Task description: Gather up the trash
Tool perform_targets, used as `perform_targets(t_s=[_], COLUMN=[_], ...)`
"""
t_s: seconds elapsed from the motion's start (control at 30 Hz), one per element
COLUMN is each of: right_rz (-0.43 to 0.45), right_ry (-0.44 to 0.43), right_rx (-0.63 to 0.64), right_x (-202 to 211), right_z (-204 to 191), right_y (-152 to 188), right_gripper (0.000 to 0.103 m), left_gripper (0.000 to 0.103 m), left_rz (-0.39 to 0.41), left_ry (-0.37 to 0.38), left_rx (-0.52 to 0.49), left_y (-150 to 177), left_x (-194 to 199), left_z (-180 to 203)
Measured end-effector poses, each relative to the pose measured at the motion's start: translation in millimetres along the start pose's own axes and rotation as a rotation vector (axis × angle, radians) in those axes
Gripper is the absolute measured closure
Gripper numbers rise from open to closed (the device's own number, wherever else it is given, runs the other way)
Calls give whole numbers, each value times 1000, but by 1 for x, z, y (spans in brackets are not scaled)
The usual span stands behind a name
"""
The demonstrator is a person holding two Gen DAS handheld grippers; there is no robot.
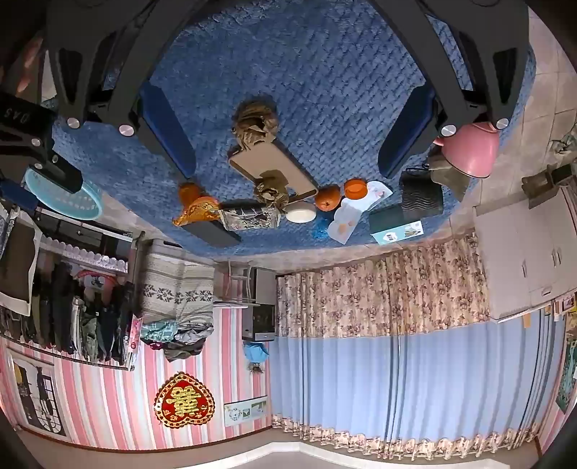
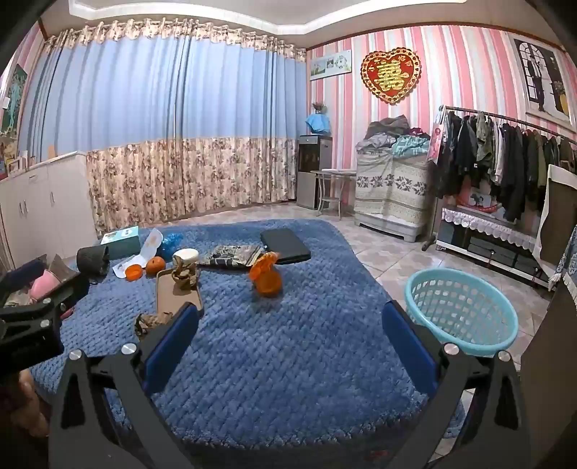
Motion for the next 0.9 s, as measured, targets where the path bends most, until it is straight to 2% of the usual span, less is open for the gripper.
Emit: perform_targets(t_s=[0.9], right_rz=[11], right_ry=[-1], right_rx=[-5], right_x=[4], right_z=[3], right_y=[-7], right_gripper=[4], left_gripper=[5], left_rz=[6], left_ry=[-2], left_rx=[-9], left_y=[2], left_x=[-1], left_z=[0])
Point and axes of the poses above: each gripper's, at about its wrist camera, not at the fingertips, and x roughly against the way its jaws point, z to its right, y to its underside, the point moved 3 cm from there along -x, roughly the way its jaws point, and after that the axes turned 3 degrees about z, right-handed, at the moved point
